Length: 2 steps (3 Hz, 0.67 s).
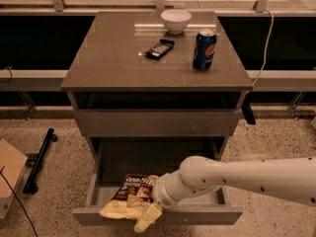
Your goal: Pick brown chip bag from middle drawer and place on counter
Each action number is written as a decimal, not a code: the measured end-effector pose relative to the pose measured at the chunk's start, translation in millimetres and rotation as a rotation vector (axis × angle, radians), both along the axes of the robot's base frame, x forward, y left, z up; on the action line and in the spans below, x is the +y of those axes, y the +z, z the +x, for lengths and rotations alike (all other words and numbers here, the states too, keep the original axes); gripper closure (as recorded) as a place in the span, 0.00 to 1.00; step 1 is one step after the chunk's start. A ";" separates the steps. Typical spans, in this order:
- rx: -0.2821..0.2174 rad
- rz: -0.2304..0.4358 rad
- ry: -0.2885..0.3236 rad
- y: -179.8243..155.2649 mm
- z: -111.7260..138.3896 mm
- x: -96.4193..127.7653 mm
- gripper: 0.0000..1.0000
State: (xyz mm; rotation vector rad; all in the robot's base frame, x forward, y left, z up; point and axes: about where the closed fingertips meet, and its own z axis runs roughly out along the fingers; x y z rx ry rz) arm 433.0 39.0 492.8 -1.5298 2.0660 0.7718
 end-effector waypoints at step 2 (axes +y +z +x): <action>0.054 0.003 -0.007 -15.9 -4.2 5.8 0.24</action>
Offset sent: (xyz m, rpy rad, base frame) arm -0.0041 0.0057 -0.0200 0.0009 0.0746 -0.0170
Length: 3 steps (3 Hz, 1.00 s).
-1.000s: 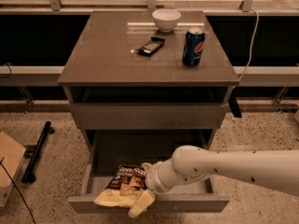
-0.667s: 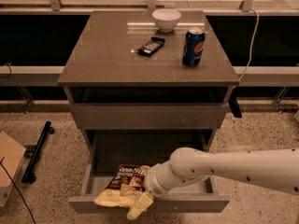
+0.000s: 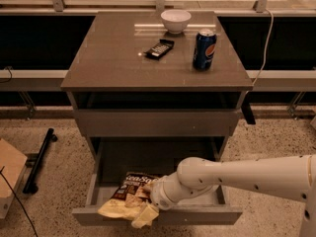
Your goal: Pick brown chip bag from middle drawer and place on counter
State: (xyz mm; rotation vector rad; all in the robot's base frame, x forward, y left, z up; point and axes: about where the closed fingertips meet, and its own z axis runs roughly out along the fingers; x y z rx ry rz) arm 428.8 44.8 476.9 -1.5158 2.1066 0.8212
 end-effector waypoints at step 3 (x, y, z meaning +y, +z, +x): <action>0.005 0.012 -0.033 14.3 8.3 -1.7 0.99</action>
Offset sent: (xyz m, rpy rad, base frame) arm 0.0040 -0.0005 0.0013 -0.0195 0.0037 -0.0347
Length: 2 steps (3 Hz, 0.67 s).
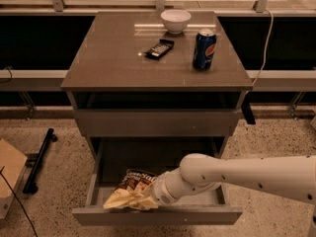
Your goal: Pick brown chip bag from middle drawer and place on counter
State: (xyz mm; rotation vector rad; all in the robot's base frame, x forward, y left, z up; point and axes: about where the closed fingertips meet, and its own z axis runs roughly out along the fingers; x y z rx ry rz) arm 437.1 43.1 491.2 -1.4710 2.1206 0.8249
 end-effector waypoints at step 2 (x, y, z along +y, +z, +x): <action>-0.044 0.096 0.007 63.9 23.0 -12.4 1.00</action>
Offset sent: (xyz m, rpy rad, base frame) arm 0.0382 -0.0253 0.1087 0.1479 -0.0865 0.0083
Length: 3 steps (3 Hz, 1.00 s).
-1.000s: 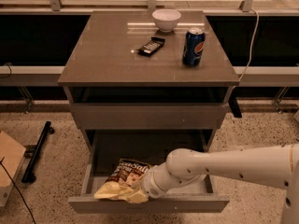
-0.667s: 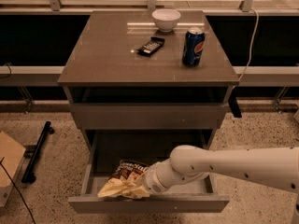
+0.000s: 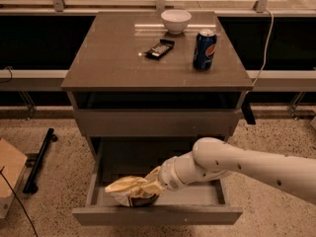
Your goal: Pick brown chip bag from middle drawer and place on counter
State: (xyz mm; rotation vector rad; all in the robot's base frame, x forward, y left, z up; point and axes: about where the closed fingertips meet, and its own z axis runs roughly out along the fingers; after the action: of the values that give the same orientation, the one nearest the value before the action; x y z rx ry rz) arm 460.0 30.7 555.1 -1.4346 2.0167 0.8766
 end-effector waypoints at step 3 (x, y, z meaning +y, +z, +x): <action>-0.265 0.047 0.013 137.2 21.6 -38.9 1.00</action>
Offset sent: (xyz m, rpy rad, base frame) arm 0.0295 -0.0505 0.1602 0.0546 -0.2968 0.0084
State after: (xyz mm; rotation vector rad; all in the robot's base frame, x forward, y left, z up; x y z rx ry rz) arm 481.7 -8.1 692.3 -1.4561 1.7810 0.6932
